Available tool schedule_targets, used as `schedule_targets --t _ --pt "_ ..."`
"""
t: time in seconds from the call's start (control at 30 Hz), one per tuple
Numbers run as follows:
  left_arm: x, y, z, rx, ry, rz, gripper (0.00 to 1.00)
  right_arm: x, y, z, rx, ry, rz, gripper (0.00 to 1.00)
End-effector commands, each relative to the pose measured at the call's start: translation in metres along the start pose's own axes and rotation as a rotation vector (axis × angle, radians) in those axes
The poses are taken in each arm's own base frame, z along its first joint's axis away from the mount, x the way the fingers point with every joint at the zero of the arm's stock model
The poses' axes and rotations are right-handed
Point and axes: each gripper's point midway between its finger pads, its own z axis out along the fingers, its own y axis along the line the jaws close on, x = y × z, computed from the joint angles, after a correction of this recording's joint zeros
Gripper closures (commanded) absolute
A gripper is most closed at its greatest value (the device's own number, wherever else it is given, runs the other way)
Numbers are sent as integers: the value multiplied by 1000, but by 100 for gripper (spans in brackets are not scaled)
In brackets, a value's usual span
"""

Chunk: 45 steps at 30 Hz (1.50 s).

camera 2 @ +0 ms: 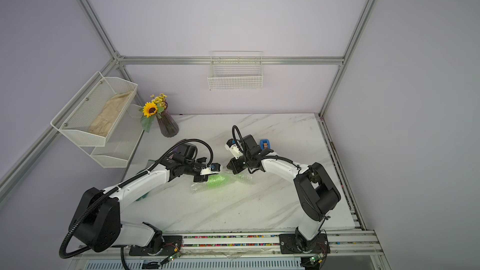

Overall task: Wrap wine glasses in bubble wrap
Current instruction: Stick the tape on the bubble wrap.

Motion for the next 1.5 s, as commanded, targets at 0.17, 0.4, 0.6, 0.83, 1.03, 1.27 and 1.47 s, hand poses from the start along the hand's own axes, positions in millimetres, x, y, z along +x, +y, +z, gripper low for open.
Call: schedule_targets --t 0.17,0.4,0.6,0.83,1.03,1.27,1.47 --pt "-3 0 1 -16 -23 14 99 18 9 -8 -28 19 37 100" --pt "-5 -4 1 -5 -35 21 99 -16 0 -38 118 -107 40 84" --pt "-6 -4 2 0 -37 23 99 -42 23 -64 72 -181 4 74" --pt "-8 -4 1 -3 -43 28 99 -44 46 -52 -42 -163 -40 93" --pt "-10 -3 0 -6 -48 32 100 -42 38 -13 -75 -109 -32 100" --pt "-10 0 -2 -20 -38 22 100 8 28 9 -94 36 10 100" --pt "-15 -2 0 -3 -71 19 100 -46 38 -39 -10 -223 -82 99"
